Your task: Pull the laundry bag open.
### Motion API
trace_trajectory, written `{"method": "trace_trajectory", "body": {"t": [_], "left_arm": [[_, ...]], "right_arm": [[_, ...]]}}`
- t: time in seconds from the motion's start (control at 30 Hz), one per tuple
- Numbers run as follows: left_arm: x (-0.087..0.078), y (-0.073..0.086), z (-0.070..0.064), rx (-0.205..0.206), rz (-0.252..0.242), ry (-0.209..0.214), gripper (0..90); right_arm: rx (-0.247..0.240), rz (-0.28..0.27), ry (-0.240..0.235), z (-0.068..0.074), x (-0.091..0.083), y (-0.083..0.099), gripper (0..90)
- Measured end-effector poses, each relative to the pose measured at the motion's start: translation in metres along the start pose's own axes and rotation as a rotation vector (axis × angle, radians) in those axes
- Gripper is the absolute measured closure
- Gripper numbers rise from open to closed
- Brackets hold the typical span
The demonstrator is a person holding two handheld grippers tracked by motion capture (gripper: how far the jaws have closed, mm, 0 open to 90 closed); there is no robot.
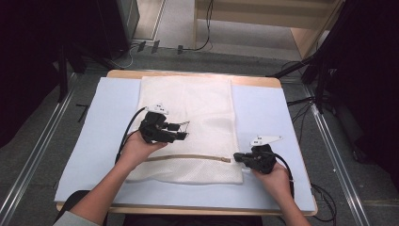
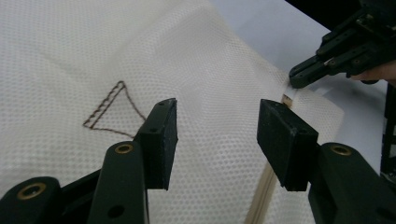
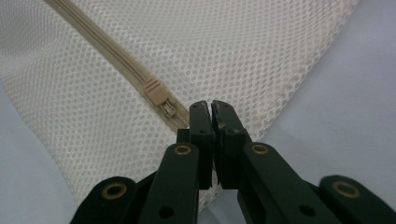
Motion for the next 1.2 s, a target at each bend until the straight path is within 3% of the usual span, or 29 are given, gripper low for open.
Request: {"method": "trace_trajectory", "body": {"t": [0.2,0.27,0.37,0.5,0.63,0.8,0.87,1.2], "left_arm": [[0.013,-0.005,-0.014,-0.001,0.017,0.049,56.7],[0.023,-0.008,-0.022,0.0,0.022,0.079,58.3],[0.03,-0.009,-0.028,0.014,0.039,0.088,60.3],[0.046,-0.01,-0.043,0.055,0.071,0.121,63.0],[0.056,-0.012,-0.051,0.054,0.073,0.149,66.3],[0.073,-0.007,-0.062,0.044,0.131,0.205,79.4],[0.081,-0.003,-0.066,0.067,0.172,0.195,82.4],[0.108,0.007,-0.069,0.102,0.239,0.169,82.6]], "right_arm": [[-0.008,0.001,-0.006,0.004,0.006,0.001,89.7],[-0.032,0.01,0.009,0.004,0.008,0.001,90.0],[-0.053,0.01,0.015,0.004,0.009,0.002,90.0],[-0.043,0.014,0.009,0.004,0.009,0.002,90.0],[-0.039,0.017,0.009,0.004,0.009,0.002,90.0],[-0.025,0.012,0.003,0.002,0.009,0.002,90.0],[-0.022,0.013,0.002,0.002,0.009,0.002,90.0],[-0.026,0.012,0.004,0.003,0.009,0.002,90.0]]}}
Point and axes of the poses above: each handheld gripper's, and its own axes: x roughly forward along the jaws, y roughly out of its underside, z roughly to its left, the point moved 6 cm from there along x, roughly forward along the jaws, and after that the axes turned 2 degrees about -z, right-handed, at the moved point
